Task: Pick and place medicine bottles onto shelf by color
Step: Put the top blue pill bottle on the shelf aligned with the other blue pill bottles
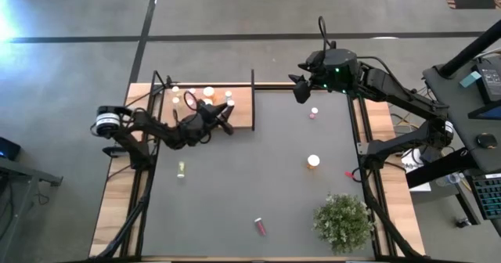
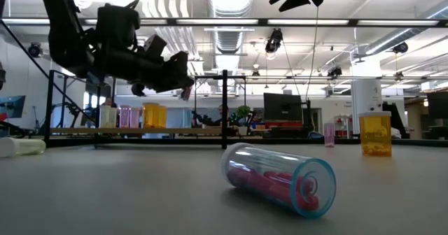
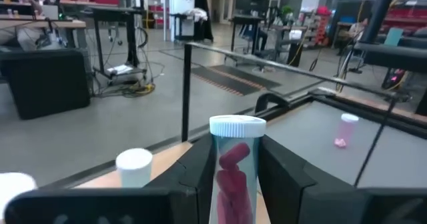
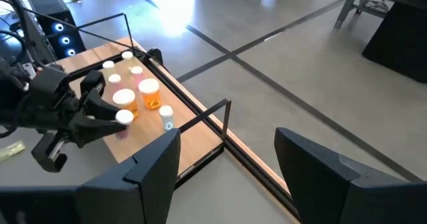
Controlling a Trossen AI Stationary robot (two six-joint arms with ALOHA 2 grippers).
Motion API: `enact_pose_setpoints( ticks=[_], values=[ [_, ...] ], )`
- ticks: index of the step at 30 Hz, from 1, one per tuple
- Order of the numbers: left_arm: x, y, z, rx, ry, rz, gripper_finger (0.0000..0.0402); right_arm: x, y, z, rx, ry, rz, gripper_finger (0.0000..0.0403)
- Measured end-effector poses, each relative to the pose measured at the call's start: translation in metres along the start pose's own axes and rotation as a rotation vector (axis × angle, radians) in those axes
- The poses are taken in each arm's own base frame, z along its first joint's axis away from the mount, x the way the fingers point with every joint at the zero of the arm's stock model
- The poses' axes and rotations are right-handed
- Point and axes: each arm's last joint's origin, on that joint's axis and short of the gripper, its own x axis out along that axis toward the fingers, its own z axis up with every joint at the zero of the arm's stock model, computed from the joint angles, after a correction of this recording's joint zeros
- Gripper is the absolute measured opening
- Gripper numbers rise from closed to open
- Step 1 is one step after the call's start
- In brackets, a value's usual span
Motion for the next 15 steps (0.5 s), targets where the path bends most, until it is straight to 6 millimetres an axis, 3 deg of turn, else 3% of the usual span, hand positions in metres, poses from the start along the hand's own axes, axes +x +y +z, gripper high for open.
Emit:
enact_pose_setpoints(
  ticks=[15],
  values=[
    [-0.007, -0.002, -0.039, 0.048, -0.028, -0.039, 0.008, 0.0, 0.0, 0.0, 0.0, 0.0, 0.0, 0.0233]
  ],
)
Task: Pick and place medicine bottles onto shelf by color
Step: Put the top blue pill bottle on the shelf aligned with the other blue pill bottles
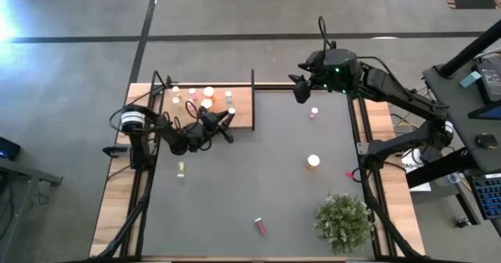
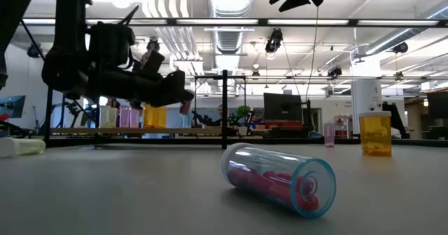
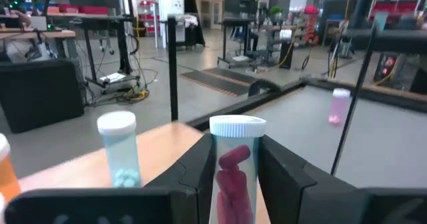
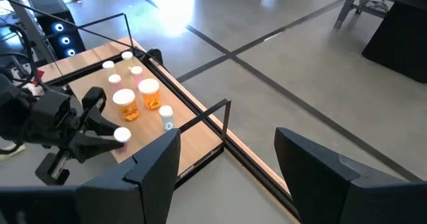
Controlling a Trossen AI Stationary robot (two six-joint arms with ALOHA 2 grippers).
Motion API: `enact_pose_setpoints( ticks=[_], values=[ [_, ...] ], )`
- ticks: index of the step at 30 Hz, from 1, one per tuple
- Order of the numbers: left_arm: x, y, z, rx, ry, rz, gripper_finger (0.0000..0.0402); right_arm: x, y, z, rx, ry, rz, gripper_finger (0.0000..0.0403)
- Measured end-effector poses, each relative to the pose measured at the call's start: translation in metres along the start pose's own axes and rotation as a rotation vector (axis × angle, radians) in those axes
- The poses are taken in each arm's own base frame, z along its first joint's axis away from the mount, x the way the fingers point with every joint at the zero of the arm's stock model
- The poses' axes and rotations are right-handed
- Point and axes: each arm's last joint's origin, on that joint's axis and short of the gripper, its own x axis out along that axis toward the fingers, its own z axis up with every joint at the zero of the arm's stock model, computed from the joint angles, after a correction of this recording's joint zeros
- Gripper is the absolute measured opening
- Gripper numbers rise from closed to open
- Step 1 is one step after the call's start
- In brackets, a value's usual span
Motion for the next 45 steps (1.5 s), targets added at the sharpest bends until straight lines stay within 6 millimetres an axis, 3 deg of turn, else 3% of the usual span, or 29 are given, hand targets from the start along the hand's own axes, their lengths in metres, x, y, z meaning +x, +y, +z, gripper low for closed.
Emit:
enact_pose_setpoints(
  ticks=[13, 24, 45],
  values=[
    [0.002, -0.002, -0.004, 0.008, 0.009, 0.002, 0.008, 0.0, 0.0, 0.0, 0.0, 0.0, 0.0, 0.0233],
    [0.004, -0.001, -0.018, 0.037, 0.053, 0.035, 0.008, 0.0, 0.0, 0.0, 0.0, 0.0, 0.0, 0.0233],
    [0.007, 0.0, -0.017, 0.035, 0.046, 0.085, 0.008, 0.0, 0.0, 0.0, 0.0, 0.0, 0.0, 0.0233]
  ],
)
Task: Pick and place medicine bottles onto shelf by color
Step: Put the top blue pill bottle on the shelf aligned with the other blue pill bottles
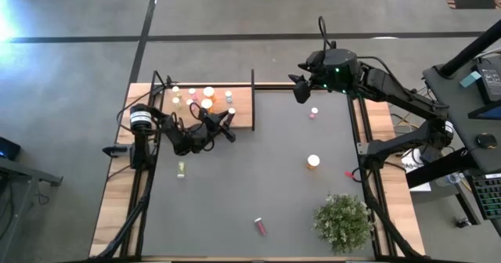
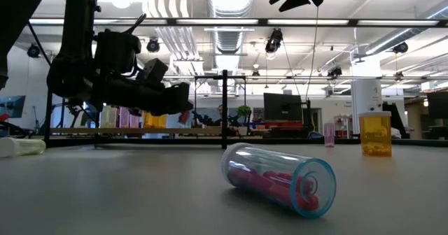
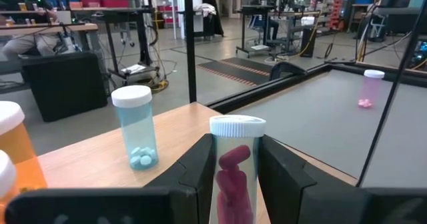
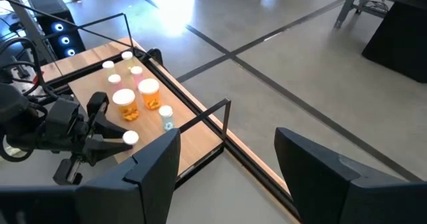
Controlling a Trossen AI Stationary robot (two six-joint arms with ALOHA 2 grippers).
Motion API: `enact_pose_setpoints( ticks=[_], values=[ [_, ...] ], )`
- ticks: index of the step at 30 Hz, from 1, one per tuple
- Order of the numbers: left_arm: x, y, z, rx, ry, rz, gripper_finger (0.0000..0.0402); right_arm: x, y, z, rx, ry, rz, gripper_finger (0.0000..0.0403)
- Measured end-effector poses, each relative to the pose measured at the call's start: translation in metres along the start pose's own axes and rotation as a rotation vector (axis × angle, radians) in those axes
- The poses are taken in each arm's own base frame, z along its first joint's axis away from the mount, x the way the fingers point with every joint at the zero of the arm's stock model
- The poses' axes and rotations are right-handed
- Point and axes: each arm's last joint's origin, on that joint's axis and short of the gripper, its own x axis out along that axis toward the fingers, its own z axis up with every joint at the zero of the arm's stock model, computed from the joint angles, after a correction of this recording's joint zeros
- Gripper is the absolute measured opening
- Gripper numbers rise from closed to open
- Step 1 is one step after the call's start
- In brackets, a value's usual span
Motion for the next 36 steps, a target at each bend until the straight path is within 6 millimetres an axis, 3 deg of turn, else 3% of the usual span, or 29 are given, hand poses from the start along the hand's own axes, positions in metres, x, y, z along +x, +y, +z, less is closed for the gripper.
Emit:
enact_pose_setpoints(
  ticks=[10, 19, 36],
  values=[
    [0.0008, 0.0048, -0.0021, -0.019, 0.01, 0.018, 0.008, 0.0, -0.0001, 0.0, 0.0, 0.0, 0.0, 0.0233],
    [0.001, 0.0047, -0.0022, -0.017, 0.011, 0.018, 0.0109, 0.0, -0.0001, 0.0, 0.0, 0.0, 0.0, 0.0233],
    [0.0003, 0.0061, -0.0036, -0.009, 0.021, 0.029, 0.0111, 0.0, -0.0001, 0.0001, 0.0, 0.0, -0.001, 0.0233]
  ],
)
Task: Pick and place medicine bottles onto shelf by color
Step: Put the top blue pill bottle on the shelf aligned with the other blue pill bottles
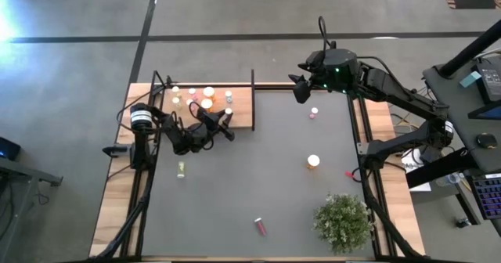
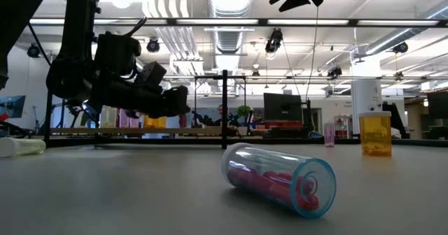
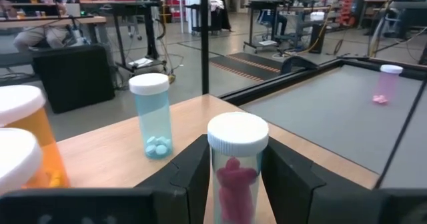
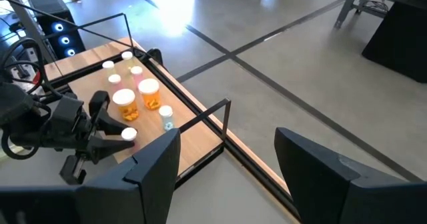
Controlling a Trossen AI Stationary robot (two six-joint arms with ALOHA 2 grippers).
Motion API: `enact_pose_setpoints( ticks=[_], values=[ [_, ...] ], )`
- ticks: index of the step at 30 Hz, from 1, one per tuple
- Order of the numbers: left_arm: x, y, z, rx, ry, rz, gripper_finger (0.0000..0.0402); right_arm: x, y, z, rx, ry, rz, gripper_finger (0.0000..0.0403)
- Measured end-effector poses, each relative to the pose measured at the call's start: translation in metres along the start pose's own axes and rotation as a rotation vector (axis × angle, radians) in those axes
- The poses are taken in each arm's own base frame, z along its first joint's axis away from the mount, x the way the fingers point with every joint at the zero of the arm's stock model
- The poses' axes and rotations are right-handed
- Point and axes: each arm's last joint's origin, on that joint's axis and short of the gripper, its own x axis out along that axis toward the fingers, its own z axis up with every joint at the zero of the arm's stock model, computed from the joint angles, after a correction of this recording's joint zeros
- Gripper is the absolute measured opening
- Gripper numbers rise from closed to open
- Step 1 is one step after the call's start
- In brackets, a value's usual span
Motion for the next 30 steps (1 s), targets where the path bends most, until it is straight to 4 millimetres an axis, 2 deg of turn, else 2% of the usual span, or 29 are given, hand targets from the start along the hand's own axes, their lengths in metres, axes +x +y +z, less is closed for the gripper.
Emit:
enact_pose_setpoints(
  ticks=[19, 30],
  values=[
    [0.0073, 0.0049, -0.0007, -0.004, 0.016, 0.078, 0.0111, -0.0001, 0.0001, 0.0, 0.0, 0.0, 0.0, 0.0233],
    [0.007, 0.0046, -0.0009, -0.029, 0.017, 0.073, 0.0137, 0.0, 0.0, 0.0, 0.0, 0.0, 0.0, 0.0233]
  ],
)
